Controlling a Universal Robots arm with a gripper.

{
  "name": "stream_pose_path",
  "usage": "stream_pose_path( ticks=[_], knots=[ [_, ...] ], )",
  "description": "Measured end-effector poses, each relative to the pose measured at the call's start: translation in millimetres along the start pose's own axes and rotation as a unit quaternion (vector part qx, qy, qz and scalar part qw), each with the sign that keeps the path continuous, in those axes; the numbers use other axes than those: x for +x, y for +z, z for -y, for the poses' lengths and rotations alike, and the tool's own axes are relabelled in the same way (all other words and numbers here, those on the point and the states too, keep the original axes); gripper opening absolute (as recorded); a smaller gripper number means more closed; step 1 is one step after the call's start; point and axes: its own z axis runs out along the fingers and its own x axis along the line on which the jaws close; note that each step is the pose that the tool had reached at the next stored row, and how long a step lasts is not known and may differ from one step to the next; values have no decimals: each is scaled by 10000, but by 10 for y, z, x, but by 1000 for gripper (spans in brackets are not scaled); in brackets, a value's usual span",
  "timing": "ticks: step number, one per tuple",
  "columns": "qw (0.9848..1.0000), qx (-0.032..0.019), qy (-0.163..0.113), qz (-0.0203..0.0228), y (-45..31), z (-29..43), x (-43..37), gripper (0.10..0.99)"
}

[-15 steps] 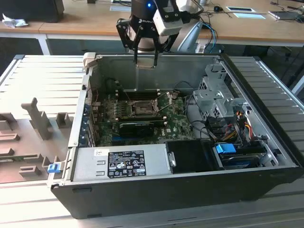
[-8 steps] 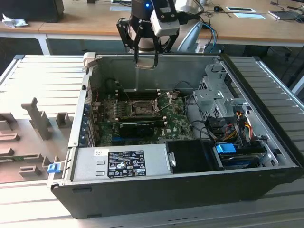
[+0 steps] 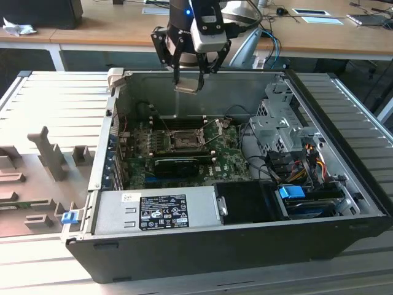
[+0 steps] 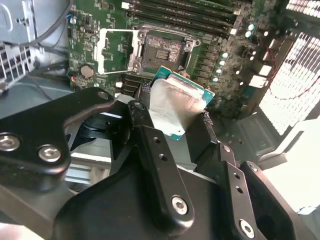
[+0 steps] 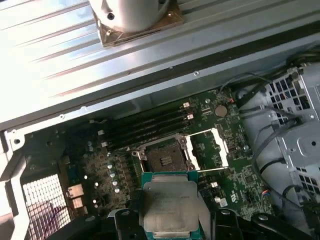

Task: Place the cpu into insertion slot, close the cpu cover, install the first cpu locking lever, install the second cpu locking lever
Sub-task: 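Place the cpu into insertion slot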

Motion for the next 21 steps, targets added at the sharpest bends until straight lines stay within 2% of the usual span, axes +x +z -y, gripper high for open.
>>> stream_pose_path(
  ticks=[3,6,10,13,15,16,17,18,19,21],
  knots=[
    [9995,-1,308,29,13,1,0,529],
    [9980,-2,628,60,27,3,-1,529],
    [9951,-5,987,93,41,4,-1,529],
    [9905,-13,1372,126,51,5,-1,529],
    [9862,-21,1646,150,59,5,-1,529],
    [9833,-24,1812,164,66,6,-1,529],
    [9812,-26,1920,173,71,7,-1,529],
    [9797,-28,1996,180,74,7,-1,529],
    [9773,-31,2110,189,79,7,-2,529],
    [9741,-34,2252,202,87,8,-2,529]
  ],
)
